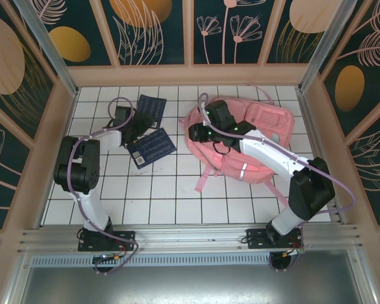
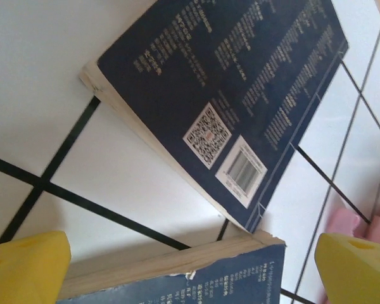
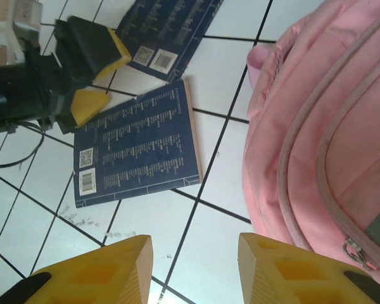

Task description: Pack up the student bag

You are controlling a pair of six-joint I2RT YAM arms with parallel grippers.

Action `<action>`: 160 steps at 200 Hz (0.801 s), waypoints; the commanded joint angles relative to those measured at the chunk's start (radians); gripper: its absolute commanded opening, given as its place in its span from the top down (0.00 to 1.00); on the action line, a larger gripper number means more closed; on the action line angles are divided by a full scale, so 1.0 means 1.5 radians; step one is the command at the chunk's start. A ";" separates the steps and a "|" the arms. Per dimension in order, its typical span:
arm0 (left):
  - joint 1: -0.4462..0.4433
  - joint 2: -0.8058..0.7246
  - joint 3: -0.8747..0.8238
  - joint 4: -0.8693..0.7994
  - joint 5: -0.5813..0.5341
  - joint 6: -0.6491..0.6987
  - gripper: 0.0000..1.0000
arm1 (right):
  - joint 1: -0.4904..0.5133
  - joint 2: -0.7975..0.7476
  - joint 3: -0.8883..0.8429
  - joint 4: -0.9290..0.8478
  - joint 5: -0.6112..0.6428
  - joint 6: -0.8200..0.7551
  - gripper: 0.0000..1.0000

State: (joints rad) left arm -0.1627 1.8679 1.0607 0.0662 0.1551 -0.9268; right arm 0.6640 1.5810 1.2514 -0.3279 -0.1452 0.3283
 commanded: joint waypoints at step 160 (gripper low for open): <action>-0.032 -0.244 -0.441 0.271 0.300 -0.146 0.01 | 0.033 0.285 0.066 0.023 -0.158 0.113 0.54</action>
State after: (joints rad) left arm -0.1852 1.4948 0.4515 0.5129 0.5423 -1.1351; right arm 0.6849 1.9575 1.2736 -0.2195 -0.4641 0.5011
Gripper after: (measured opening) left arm 0.985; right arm 0.447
